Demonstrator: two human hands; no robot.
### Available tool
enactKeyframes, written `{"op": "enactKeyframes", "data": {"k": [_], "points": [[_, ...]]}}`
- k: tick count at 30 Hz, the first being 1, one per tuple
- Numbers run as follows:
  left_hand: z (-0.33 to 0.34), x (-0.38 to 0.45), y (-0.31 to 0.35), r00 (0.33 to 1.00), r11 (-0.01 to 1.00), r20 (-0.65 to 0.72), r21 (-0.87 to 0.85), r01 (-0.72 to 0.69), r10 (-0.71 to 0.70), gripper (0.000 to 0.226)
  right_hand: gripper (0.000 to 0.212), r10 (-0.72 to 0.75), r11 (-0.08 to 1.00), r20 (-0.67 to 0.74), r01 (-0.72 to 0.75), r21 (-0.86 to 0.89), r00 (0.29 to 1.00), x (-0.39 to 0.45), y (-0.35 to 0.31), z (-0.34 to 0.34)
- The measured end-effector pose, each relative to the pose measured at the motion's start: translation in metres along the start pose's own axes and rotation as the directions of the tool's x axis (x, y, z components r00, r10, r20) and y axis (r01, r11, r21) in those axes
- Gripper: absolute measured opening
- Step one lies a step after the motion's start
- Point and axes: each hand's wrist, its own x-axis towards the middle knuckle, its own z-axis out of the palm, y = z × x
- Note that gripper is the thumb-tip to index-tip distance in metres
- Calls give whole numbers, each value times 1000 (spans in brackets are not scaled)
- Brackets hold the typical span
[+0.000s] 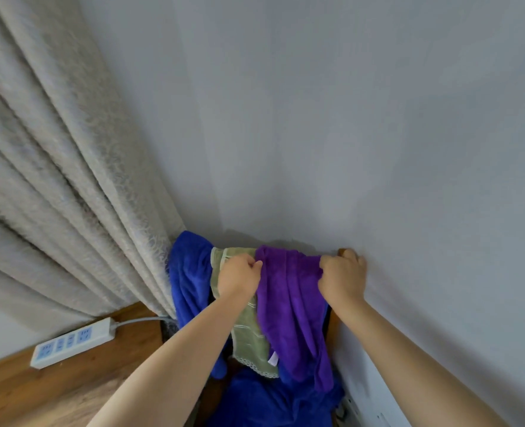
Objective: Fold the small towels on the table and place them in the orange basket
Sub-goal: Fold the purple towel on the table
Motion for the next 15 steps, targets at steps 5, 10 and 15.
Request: {"op": "enactKeyframes", "data": {"k": [5,10,15], "points": [[-9,4,13,999,999,17,-19,36,-36,43,24,166,936,47,-172,306,985,5,3,-12],[-35,5,34,999,993,-15,-112,-35,34,33,20,55,947,-96,-21,322,994,16,-6,-39],[-82,-15,46,967,943,-241,-296,-155,83,26,13,-305,939,-496,344,-14,813,23,-36,-82]]}}
